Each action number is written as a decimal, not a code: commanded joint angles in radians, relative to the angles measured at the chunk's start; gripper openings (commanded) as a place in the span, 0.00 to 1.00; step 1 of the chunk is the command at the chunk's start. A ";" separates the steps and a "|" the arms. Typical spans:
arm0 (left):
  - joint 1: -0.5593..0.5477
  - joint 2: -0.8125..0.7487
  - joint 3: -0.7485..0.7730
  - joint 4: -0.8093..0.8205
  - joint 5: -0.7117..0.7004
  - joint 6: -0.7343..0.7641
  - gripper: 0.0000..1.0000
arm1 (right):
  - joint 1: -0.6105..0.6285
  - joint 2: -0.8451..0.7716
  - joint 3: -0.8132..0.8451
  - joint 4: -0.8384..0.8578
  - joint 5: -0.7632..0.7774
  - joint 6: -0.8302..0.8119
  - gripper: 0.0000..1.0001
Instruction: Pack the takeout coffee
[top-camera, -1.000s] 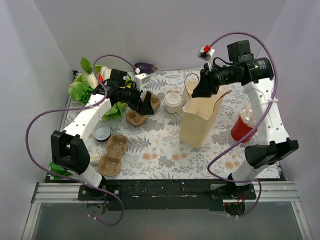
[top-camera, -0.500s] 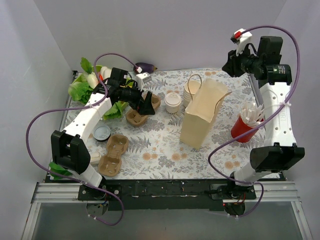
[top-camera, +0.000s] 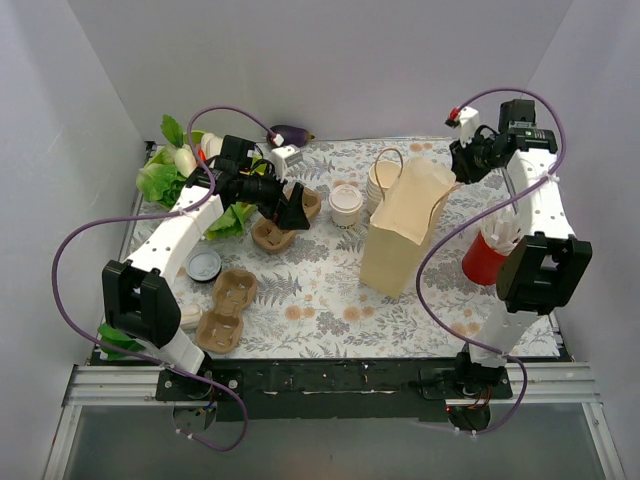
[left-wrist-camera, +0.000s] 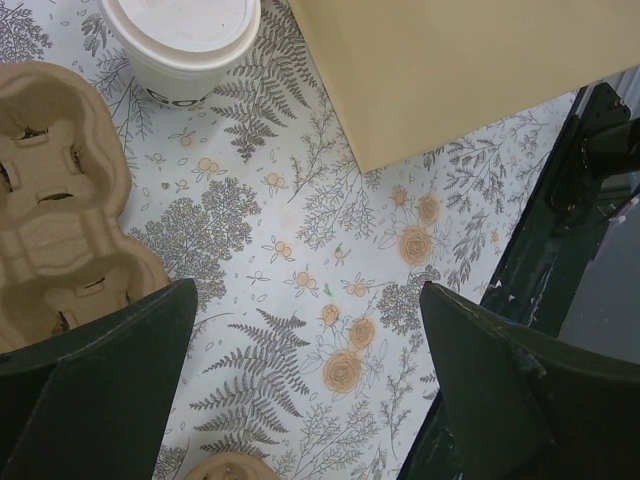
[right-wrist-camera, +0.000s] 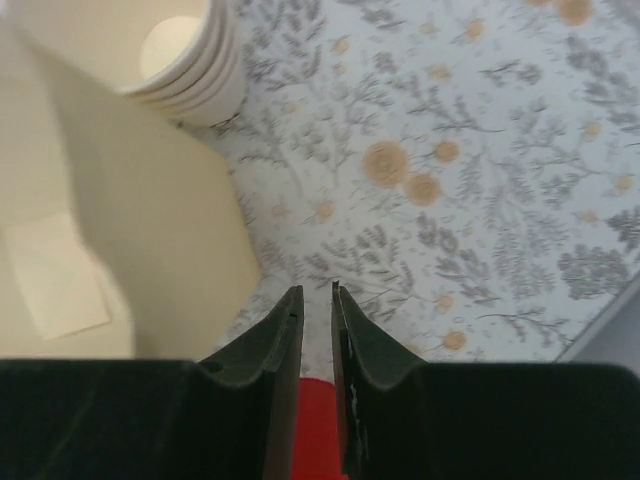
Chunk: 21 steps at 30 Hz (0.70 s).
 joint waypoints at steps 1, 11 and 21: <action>-0.003 -0.035 -0.012 0.010 -0.016 0.018 0.95 | 0.000 -0.156 -0.111 -0.148 -0.208 -0.176 0.25; -0.005 -0.017 -0.010 0.010 0.001 0.018 0.95 | 0.065 -0.319 -0.217 -0.427 -0.303 -0.299 0.24; -0.005 -0.005 0.028 -0.005 -0.074 0.018 0.95 | 0.169 -0.391 -0.274 -0.363 -0.346 -0.077 0.28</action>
